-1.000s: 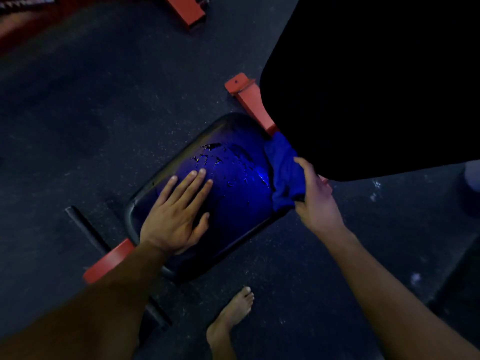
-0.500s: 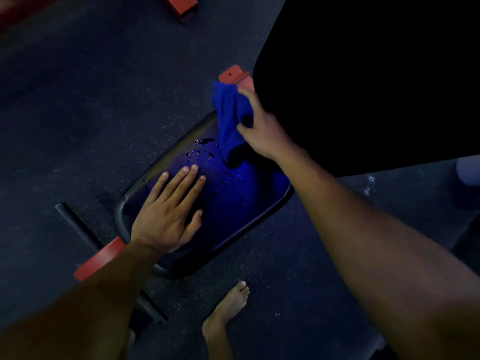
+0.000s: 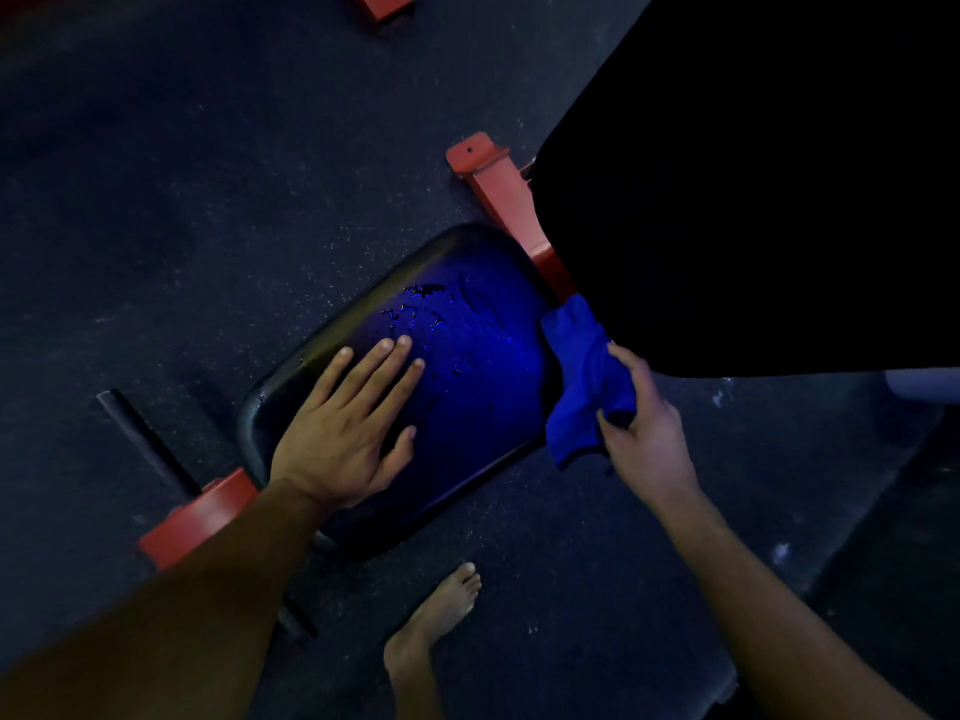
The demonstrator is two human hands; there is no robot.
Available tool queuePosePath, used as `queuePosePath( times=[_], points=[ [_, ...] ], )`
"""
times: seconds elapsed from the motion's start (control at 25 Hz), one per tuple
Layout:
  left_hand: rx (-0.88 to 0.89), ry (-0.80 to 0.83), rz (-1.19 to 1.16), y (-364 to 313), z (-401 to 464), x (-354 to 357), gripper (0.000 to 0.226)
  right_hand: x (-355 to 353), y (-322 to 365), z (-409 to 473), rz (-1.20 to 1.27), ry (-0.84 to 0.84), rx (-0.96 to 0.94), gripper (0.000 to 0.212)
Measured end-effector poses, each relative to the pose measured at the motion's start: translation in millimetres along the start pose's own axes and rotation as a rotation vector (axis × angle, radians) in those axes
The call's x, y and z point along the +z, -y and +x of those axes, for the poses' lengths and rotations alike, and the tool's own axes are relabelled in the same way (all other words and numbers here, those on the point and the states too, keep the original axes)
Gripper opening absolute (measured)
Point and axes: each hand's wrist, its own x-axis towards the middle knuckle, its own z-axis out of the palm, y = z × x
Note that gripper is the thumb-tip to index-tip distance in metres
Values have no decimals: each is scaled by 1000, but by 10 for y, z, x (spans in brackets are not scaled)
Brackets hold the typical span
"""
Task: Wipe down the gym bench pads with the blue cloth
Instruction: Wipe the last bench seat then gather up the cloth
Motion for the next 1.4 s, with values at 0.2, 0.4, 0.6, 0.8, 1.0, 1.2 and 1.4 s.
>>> queuePosePath(
  times=[0.2, 0.4, 0.6, 0.8, 1.0, 1.2, 1.4],
  points=[
    [12, -17, -6, 24, -6, -6, 69, 280, 640, 610, -84, -30, -179, 76],
    [2, -30, 6, 15, 8, 14, 68, 406, 911, 930, -115, -63, -257, 78],
    [-1, -38, 16, -4, 3, 19, 68, 456, 1656, 1374, -323, 13, -586, 78],
    [-13, -40, -17, 26, -4, 27, 66, 209, 2330, 1667, -678, 76, -795, 90],
    [-21, -58, -68, 33, -17, 26, 64, 169, 2217, 1949, -1480, 265, -910, 60],
    [-45, -70, -128, 58, -41, 96, 61, 454, 2282, 2217, -1148, 635, -338, 35],
    [-102, -20, -101, 0, -129, -11, 62, 463, 2163, 2018, -789, 732, -229, 26]
  ],
)
